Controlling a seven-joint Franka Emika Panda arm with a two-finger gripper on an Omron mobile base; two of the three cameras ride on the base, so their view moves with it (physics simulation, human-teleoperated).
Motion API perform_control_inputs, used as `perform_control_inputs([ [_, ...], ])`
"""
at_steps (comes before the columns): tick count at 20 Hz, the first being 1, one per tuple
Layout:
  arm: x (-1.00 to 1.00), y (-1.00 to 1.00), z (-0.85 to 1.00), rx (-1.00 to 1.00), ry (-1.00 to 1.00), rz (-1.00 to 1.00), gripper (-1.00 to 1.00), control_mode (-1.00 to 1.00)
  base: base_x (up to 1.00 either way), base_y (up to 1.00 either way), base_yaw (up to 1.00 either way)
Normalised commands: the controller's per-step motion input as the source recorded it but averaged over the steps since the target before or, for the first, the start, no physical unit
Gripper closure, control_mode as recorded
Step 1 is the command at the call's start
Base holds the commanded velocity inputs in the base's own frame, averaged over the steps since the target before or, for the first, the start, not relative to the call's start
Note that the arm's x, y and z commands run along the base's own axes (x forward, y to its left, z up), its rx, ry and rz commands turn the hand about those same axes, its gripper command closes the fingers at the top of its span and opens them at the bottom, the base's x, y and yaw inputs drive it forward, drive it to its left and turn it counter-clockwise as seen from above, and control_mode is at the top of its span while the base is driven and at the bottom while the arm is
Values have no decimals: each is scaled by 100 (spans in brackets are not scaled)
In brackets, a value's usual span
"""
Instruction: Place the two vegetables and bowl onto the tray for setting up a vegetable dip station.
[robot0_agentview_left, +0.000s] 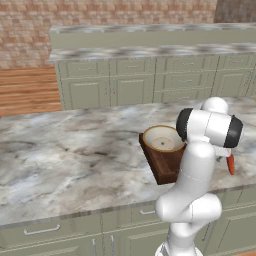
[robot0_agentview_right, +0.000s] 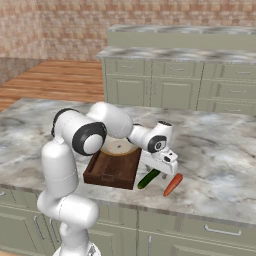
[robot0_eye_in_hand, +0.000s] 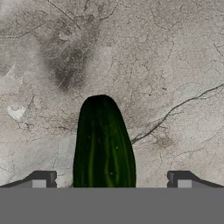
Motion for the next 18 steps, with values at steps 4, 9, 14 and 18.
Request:
perform_control_inputs([
  [4,0,0,-9,0,0,0,100,-100,0,0,0],
  [9,0,-3,0,0,4,0,100,-100,0,0,0],
  [14,-6,-16,9,0,11,0,100,-100,0,0,0],
  [18,-13,-14,24,0,16,0,100,-100,0,0,0],
])
